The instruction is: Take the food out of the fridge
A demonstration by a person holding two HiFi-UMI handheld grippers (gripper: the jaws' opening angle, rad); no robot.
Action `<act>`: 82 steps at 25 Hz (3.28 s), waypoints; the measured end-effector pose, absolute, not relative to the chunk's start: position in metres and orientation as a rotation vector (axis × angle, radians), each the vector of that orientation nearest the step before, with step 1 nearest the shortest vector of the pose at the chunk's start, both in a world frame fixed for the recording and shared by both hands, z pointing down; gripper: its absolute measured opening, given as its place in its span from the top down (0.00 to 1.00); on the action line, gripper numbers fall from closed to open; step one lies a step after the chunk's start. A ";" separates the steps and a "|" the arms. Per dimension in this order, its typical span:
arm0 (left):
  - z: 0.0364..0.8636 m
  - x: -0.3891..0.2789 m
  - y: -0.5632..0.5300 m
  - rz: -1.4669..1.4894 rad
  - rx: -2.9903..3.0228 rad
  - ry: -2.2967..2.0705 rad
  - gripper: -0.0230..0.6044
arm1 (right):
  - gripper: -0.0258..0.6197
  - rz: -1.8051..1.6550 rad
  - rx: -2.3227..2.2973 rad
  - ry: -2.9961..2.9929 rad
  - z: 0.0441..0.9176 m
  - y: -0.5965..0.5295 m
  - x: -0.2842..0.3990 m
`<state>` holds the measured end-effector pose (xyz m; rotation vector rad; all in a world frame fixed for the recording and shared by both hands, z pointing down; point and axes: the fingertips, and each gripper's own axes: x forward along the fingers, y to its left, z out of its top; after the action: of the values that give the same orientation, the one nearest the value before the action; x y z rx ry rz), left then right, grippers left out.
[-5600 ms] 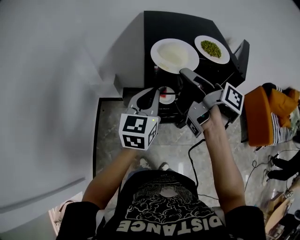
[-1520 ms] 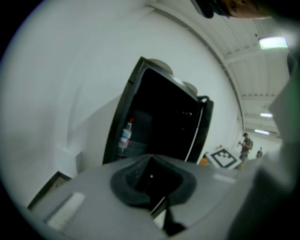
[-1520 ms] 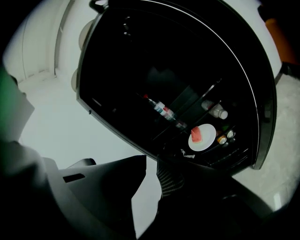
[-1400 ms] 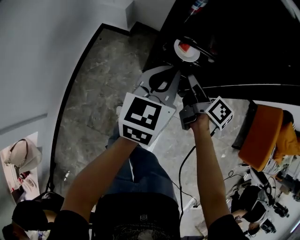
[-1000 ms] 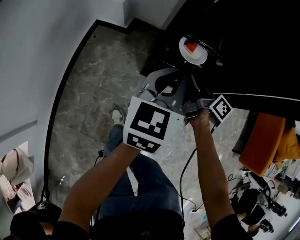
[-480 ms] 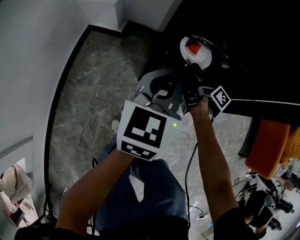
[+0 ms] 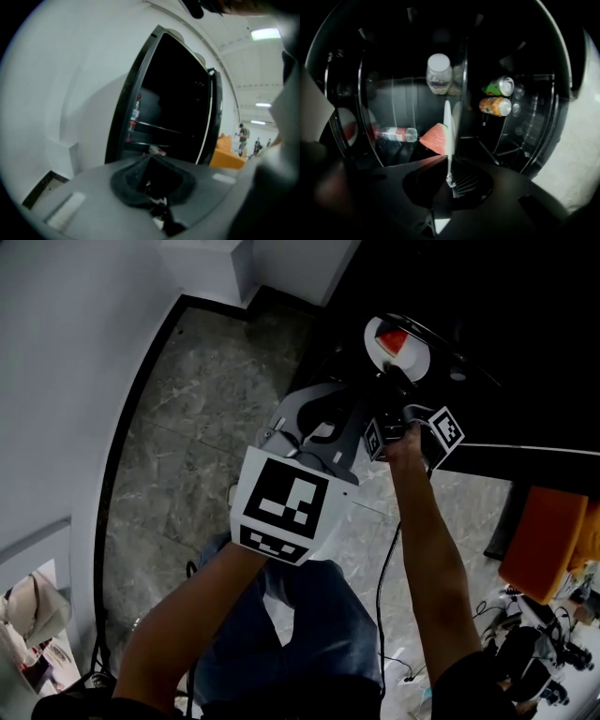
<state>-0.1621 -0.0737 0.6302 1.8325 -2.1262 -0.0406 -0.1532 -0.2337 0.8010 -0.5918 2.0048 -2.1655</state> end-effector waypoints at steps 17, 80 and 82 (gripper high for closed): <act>0.625 -0.157 -0.071 0.014 1.818 -2.090 0.96 | 0.94 -2.182 -0.556 2.040 0.795 -0.223 -0.141; 0.357 -0.013 -0.015 0.027 1.939 -2.115 0.96 | 0.94 -2.108 -0.370 2.023 0.387 -0.051 0.067; 0.355 -0.012 -0.017 0.023 1.942 -2.117 0.96 | 0.94 -2.114 -0.369 2.022 0.387 -0.051 0.067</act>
<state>-0.0122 -0.0168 0.3549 1.9422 -2.1170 0.0229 0.0669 -0.0506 0.3871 -0.3688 2.0223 -2.1141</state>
